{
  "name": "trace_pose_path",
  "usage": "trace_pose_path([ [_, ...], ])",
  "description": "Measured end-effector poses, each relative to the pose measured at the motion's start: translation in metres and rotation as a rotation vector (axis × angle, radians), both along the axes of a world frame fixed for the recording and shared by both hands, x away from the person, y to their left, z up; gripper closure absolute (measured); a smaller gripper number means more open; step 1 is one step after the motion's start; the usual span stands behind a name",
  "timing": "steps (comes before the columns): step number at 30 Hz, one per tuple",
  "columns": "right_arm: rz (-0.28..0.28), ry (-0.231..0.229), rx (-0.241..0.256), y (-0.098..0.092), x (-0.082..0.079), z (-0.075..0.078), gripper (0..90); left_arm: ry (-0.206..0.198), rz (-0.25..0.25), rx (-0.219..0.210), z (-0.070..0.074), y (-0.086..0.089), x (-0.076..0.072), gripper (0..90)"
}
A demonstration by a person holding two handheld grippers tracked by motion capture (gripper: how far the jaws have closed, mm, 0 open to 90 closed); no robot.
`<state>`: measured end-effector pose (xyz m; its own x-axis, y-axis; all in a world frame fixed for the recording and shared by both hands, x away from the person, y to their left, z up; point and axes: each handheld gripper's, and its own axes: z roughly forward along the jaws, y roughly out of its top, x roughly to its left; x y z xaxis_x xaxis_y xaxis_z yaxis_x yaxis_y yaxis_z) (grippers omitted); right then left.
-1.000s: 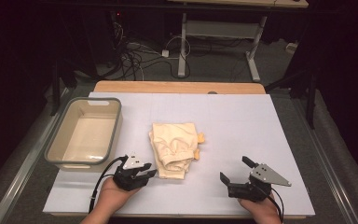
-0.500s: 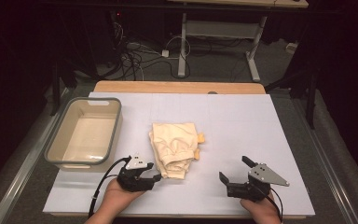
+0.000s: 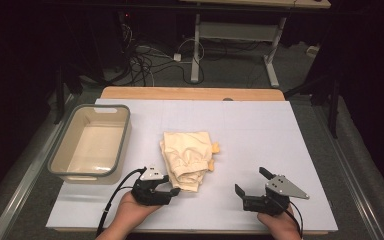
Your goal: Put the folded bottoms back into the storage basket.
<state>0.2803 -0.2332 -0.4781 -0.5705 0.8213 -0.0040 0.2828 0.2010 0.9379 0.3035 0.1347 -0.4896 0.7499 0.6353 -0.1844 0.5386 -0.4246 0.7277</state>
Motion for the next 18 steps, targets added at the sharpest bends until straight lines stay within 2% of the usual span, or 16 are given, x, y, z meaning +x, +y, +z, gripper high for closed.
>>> trace_pose_path([
  [4, 0.002, 0.000, -0.005, 0.001, 0.000, -0.001, 0.7, -0.048, 0.005, 0.015, 0.006, -0.001, -0.002, 58.9],
  [7, 0.001, 0.001, -0.006, 0.002, 0.000, -0.001, 0.7, -0.058, 0.004, 0.000, 0.010, -0.001, -0.004, 61.9],
  [9, 0.002, 0.000, -0.008, 0.002, 0.000, -0.001, 0.7, -0.050, 0.002, -0.014, 0.011, 0.000, -0.004, 61.9],
  [11, 0.003, 0.001, -0.008, 0.002, 0.000, -0.001, 0.7, -0.024, -0.022, -0.038, 0.012, -0.003, -0.004, 61.7],
  [14, 0.003, 0.002, -0.008, 0.002, 0.001, -0.002, 0.7, -0.006, -0.058, -0.028, 0.011, -0.007, -0.005, 57.2],
  [15, 0.003, 0.003, -0.010, 0.002, 0.001, -0.002, 0.7, -0.013, -0.079, -0.007, 0.010, -0.010, -0.007, 53.5],
  [16, 0.003, 0.003, -0.010, 0.002, 0.001, -0.002, 0.7, -0.013, -0.079, -0.007, 0.010, -0.010, -0.007, 50.2],
  [17, 0.002, 0.003, -0.009, 0.002, 0.001, -0.002, 0.7, -0.017, -0.085, 0.015, 0.011, -0.010, -0.008, 50.2],
  [18, 0.002, 0.001, -0.008, 0.002, 0.000, -0.002, 0.7, -0.018, -0.089, 0.023, 0.011, -0.008, -0.010, 43.4],
])
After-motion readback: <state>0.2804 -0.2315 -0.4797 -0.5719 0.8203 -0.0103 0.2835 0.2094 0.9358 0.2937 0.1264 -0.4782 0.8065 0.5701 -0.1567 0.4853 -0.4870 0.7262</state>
